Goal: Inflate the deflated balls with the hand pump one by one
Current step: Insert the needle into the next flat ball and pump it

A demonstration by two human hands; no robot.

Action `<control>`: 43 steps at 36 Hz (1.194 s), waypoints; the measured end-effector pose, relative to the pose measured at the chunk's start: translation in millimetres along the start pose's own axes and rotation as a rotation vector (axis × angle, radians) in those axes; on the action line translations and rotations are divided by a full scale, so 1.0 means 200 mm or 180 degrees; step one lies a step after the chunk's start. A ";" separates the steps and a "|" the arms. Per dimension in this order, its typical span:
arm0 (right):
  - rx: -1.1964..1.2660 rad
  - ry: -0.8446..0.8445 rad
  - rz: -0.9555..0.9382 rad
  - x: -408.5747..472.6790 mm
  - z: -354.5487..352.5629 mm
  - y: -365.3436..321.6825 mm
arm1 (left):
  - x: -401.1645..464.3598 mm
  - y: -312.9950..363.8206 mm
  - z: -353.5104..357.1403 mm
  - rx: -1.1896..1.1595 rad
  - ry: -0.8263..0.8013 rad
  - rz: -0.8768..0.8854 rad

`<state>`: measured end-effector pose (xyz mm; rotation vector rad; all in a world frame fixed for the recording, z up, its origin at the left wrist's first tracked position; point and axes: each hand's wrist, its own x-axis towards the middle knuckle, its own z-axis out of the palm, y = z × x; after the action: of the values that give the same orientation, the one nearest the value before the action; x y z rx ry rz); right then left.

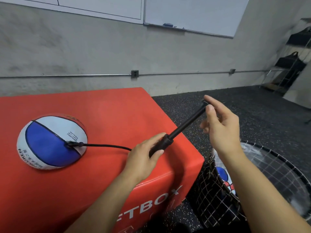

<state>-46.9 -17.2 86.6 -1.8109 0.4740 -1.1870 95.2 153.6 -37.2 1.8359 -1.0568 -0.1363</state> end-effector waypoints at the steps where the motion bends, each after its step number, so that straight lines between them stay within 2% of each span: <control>1: -0.0058 -0.0026 -0.0017 0.00 0.01 0.01 | 0.00 0.00 0.00 -0.0006 0.0006 -0.0013; 18: -0.0607 -0.1377 0.0167 -0.14 0.24 0.21 | 0.02 -0.02 0.00 -0.0319 0.0253 -0.0192; 27: -0.0661 -0.1244 0.0036 -0.14 0.23 0.20 | 0.00 0.02 0.00 -0.0160 0.0316 -0.0182; 36: 0.0003 -0.0168 0.0152 0.02 0.01 0.08 | -0.02 0.05 0.01 0.0289 0.0068 -0.0120; 43: -0.0032 -0.0047 0.0124 0.04 0.03 0.06 | -0.01 0.02 0.00 0.0270 0.0105 -0.0085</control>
<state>-35.8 -25.8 80.1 -1.8099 0.5052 -1.1460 92.0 154.0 -34.9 1.9226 -1.0292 -0.0778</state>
